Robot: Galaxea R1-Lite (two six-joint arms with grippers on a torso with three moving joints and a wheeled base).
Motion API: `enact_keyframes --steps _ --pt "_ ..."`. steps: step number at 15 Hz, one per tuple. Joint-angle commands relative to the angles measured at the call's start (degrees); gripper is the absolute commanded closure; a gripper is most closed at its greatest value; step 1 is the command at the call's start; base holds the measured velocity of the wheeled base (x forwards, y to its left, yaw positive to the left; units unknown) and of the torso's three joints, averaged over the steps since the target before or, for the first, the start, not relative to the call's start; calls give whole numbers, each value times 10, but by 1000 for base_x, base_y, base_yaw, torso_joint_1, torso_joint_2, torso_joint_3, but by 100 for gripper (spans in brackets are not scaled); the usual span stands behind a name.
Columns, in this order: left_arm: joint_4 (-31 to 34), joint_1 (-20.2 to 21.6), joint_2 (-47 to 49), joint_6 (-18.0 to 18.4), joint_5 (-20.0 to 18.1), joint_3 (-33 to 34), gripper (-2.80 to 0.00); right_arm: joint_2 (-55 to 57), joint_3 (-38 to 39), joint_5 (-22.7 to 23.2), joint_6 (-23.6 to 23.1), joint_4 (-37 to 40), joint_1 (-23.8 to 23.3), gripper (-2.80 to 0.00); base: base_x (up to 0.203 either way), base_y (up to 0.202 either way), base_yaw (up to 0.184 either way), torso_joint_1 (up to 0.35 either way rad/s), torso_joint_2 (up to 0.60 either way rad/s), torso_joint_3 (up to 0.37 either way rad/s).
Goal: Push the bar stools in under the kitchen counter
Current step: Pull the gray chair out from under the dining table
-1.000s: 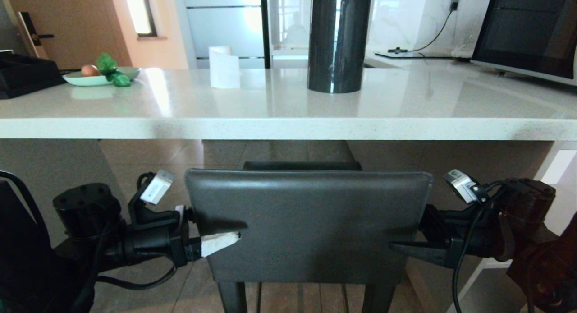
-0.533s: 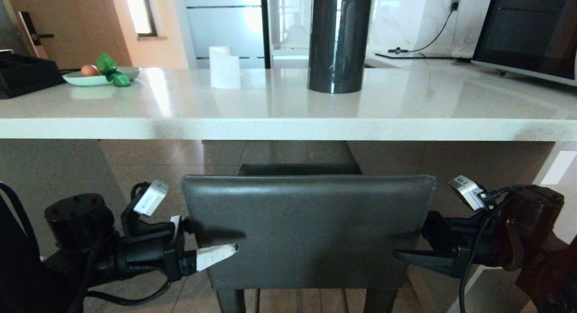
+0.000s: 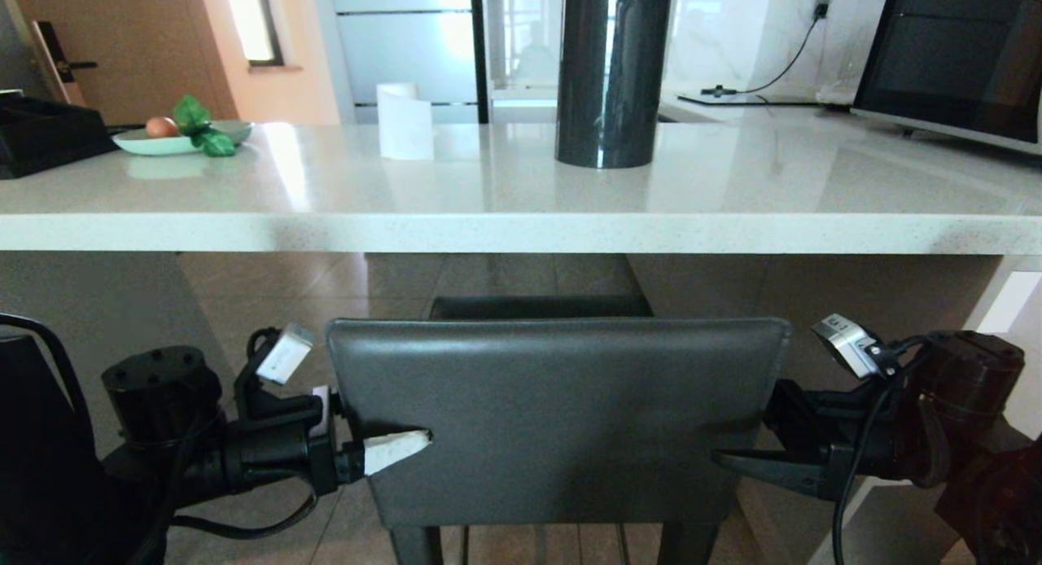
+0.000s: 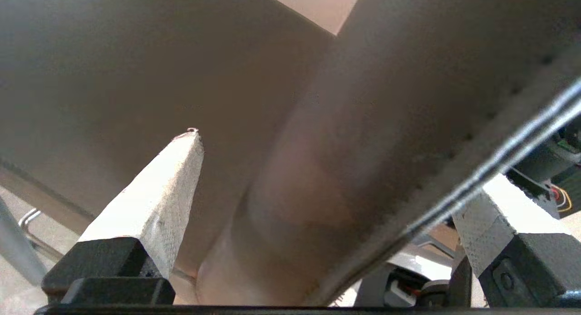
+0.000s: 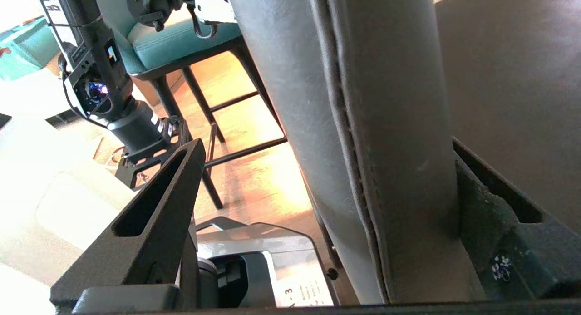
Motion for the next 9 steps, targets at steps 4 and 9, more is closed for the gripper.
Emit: enact_keyframes --steps 4,9 --pt "-6 -1 3 6 -5 -1 -280 0 -5 4 0 -6 1 -280 0 0 0 0 0 0" --pt "-6 -1 3 10 -5 -1 -280 3 -5 4 0 -6 2 -280 -131 0 -1 2 1 3"
